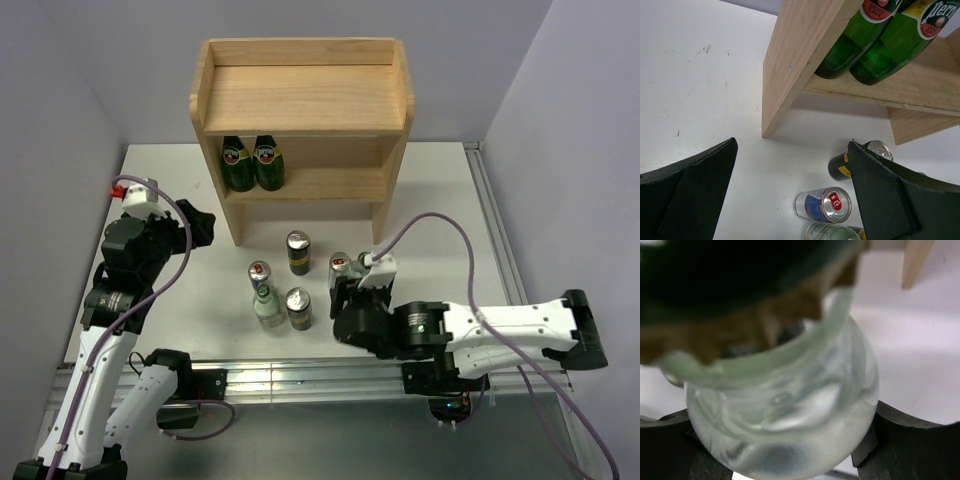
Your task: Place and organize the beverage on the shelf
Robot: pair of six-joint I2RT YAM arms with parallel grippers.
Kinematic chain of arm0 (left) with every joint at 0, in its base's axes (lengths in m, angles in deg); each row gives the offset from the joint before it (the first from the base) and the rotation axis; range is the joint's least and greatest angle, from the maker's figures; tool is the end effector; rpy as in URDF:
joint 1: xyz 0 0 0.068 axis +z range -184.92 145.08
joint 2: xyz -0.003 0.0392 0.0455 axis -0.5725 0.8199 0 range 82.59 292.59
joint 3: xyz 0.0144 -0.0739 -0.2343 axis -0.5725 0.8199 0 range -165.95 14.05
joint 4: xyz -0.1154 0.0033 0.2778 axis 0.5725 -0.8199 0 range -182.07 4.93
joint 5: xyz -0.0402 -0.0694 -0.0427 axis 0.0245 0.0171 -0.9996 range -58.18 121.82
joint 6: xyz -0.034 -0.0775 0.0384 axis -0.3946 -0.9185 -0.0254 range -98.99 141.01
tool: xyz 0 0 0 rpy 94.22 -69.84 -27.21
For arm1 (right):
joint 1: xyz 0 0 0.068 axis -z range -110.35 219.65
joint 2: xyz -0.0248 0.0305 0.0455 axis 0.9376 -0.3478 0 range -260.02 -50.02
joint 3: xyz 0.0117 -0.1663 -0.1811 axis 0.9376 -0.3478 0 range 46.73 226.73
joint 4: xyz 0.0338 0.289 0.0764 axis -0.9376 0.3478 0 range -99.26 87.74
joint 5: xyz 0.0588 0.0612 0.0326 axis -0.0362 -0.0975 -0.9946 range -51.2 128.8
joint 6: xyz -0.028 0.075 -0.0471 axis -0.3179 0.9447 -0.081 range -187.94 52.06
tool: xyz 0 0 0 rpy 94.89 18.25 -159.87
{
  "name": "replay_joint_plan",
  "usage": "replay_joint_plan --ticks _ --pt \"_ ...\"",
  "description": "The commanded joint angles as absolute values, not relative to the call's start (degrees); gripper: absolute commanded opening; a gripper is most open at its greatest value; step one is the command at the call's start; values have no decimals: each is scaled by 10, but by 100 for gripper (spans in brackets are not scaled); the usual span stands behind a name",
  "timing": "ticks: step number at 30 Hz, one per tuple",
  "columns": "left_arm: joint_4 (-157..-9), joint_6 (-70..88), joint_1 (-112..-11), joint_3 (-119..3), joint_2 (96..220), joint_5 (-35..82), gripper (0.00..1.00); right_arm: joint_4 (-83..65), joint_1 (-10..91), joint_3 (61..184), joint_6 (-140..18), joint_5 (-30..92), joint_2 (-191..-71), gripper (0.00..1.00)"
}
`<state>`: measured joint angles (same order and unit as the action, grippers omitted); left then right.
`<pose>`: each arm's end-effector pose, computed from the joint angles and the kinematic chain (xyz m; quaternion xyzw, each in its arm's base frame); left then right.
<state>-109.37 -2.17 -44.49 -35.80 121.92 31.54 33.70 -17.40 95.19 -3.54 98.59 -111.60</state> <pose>0.2574 -0.0439 0.3370 -0.0918 0.7814 -0.1758 0.5916 0.0858 0.2609 0.2185 -0.0203 0.8416 0.1275 0.5244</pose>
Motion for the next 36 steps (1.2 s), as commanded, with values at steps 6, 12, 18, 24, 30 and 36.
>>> replay_joint_plan --ticks 6,12,18,24,30,36 --pt "-1073 -11 -442 -358 1204 308 99 96 3 1023 -411 924 -1064 0" --pt "-1074 -9 -442 -356 1197 311 99 36 96 1074 -444 865 -1132 0" --pt "-1073 -8 -442 -356 1196 305 99 8 175 1121 -459 837 -1190 0" --pt "-1071 -7 -442 -355 1194 301 99 -8 227 1170 -476 824 -1241 0" --pt "-1072 -8 -442 -355 1196 301 99 -17 255 1211 -489 814 -1280 0" --pt "-1072 -7 -442 -355 1195 301 99 -31 281 1224 -485 812 -1319 0"
